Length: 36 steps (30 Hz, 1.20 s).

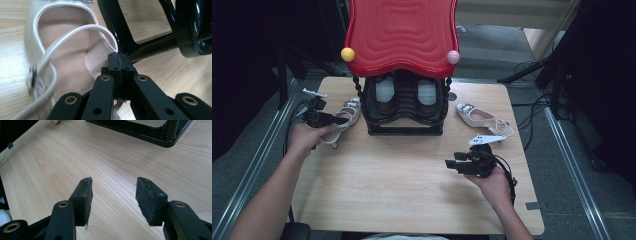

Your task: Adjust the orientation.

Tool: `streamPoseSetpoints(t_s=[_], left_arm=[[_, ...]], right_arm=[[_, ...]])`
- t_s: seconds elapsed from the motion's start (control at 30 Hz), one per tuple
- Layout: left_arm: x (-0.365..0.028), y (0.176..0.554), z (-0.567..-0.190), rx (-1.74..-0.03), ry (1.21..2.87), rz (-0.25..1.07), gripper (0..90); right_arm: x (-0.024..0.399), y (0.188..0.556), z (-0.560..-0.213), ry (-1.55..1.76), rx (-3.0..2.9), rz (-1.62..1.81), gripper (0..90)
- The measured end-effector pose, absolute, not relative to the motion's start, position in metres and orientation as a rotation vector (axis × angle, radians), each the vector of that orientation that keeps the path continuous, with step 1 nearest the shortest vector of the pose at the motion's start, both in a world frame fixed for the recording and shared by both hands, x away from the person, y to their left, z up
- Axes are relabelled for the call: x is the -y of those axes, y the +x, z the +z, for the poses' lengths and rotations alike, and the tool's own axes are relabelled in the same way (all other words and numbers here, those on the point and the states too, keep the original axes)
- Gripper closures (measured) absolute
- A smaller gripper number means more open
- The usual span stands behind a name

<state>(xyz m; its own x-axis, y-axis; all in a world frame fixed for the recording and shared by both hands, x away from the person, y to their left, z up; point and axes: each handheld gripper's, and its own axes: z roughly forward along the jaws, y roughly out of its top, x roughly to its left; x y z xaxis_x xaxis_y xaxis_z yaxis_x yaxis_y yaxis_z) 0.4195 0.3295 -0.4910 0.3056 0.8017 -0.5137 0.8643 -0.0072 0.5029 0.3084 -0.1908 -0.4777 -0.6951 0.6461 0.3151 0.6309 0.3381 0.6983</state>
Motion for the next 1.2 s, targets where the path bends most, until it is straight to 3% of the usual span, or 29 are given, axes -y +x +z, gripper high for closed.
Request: streamPoseSetpoints(t_s=[0.17, 0.33, 0.67, 1.2], left_arm=[[-0.327, 0.417, -0.490, -1.503, 1.780, -0.063, 89.7], [-0.333, 0.414, -0.487, -1.532, 1.764, -0.009, 83.7], [-0.343, 0.406, -0.468, -1.554, 1.738, 0.070, 61.5], [-0.359, 0.393, -0.442, -1.555, 1.742, 0.144, 53.0]], right_arm=[[0.191, 0.309, -0.478, 1.219, -2.554, 1.316, 48.5], [0.192, 0.308, -0.477, 1.225, -2.549, 1.322, 49.4], [0.194, 0.309, -0.476, 1.206, -2.535, 1.337, 49.2], [0.196, 0.308, -0.475, 1.213, -2.528, 1.348, 48.9]])
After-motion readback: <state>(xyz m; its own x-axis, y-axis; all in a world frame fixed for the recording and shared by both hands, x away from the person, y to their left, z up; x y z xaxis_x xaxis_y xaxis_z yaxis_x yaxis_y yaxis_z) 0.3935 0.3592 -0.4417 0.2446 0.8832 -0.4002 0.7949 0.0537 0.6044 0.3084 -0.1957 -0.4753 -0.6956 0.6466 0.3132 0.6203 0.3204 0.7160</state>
